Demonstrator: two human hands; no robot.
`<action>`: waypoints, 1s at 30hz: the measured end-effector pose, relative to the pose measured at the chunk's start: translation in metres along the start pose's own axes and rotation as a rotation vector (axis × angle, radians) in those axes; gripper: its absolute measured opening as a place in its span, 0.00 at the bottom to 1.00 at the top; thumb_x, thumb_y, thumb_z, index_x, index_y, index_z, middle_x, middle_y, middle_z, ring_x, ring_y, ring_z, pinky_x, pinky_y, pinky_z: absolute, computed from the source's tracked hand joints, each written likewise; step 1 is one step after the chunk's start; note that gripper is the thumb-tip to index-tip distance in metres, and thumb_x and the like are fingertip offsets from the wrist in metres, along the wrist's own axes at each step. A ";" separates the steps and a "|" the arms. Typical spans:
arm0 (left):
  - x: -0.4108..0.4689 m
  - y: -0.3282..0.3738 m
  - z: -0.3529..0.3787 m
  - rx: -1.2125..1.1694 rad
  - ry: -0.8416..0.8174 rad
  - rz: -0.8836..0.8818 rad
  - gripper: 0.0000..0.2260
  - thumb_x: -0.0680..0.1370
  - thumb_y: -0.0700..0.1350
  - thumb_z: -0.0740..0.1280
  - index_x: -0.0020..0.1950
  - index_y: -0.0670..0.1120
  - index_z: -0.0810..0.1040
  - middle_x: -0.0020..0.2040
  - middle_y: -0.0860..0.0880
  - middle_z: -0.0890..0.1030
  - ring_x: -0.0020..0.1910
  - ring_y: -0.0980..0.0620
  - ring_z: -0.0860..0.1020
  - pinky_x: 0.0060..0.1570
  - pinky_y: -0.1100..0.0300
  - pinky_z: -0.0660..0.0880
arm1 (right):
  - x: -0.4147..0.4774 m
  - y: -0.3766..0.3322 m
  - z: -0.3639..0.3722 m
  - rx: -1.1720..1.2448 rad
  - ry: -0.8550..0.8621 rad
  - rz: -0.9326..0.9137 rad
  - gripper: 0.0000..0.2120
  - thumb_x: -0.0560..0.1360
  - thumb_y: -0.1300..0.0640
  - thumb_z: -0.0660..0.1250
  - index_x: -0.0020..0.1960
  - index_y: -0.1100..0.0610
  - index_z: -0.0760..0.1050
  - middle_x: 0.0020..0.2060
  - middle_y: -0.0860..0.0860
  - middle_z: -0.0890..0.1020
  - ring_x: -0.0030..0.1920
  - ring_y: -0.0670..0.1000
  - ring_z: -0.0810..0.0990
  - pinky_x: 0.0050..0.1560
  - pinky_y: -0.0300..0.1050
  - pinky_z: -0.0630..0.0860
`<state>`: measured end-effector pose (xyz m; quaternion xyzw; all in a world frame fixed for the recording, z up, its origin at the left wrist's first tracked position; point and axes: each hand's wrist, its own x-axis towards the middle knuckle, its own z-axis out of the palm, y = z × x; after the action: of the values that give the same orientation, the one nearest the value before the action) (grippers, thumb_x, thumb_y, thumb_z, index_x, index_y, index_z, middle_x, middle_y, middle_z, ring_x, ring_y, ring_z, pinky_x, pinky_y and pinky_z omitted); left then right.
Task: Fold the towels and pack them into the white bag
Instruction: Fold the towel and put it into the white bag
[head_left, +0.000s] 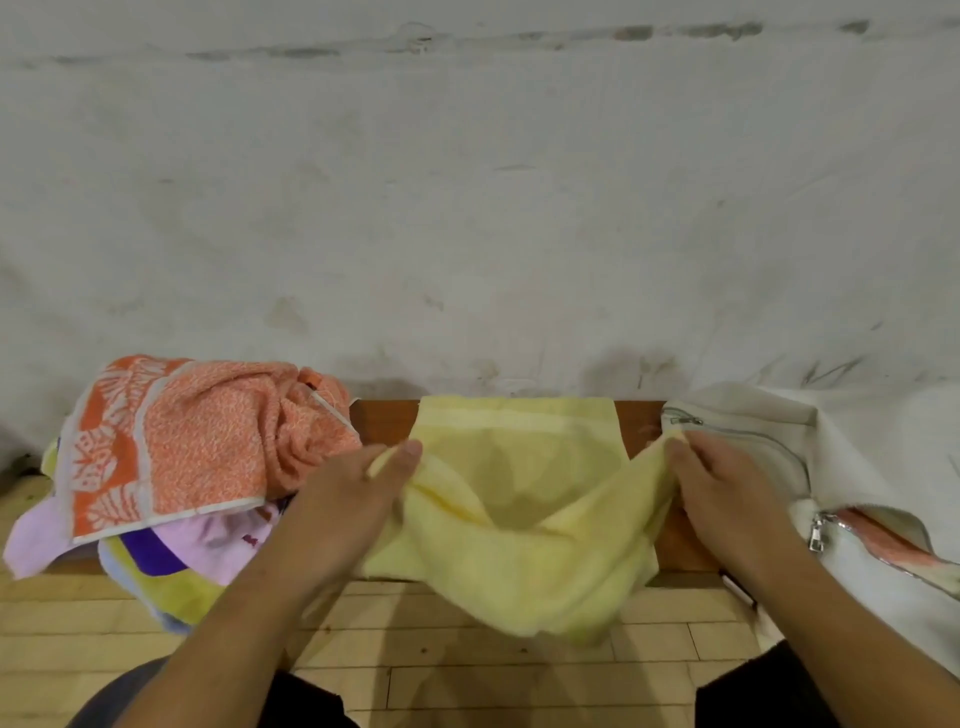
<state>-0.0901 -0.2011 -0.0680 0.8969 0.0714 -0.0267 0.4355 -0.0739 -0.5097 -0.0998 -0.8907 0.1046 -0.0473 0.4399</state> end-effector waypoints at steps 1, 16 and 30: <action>0.012 0.006 -0.004 -0.020 0.033 -0.010 0.16 0.82 0.61 0.58 0.44 0.55 0.79 0.40 0.56 0.80 0.42 0.58 0.78 0.41 0.59 0.70 | 0.013 -0.003 0.000 0.080 0.029 0.015 0.17 0.83 0.50 0.57 0.49 0.63 0.76 0.43 0.59 0.81 0.46 0.60 0.79 0.49 0.54 0.76; 0.077 -0.045 0.062 0.576 -0.381 -0.045 0.26 0.81 0.65 0.57 0.64 0.45 0.79 0.59 0.48 0.82 0.53 0.52 0.79 0.48 0.58 0.71 | 0.041 0.051 0.046 -0.232 -0.343 -0.030 0.15 0.85 0.48 0.56 0.44 0.54 0.74 0.35 0.51 0.80 0.36 0.47 0.78 0.42 0.46 0.75; 0.095 -0.060 0.051 0.494 -0.357 -0.034 0.20 0.83 0.62 0.56 0.41 0.49 0.73 0.36 0.52 0.77 0.35 0.54 0.75 0.35 0.58 0.66 | 0.060 0.047 0.052 0.120 -0.092 0.223 0.15 0.82 0.55 0.58 0.47 0.65 0.74 0.44 0.66 0.79 0.38 0.53 0.73 0.38 0.48 0.68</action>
<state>-0.0041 -0.1950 -0.1566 0.9555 0.0002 -0.2078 0.2092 -0.0126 -0.5104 -0.1691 -0.8470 0.1795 0.0365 0.4991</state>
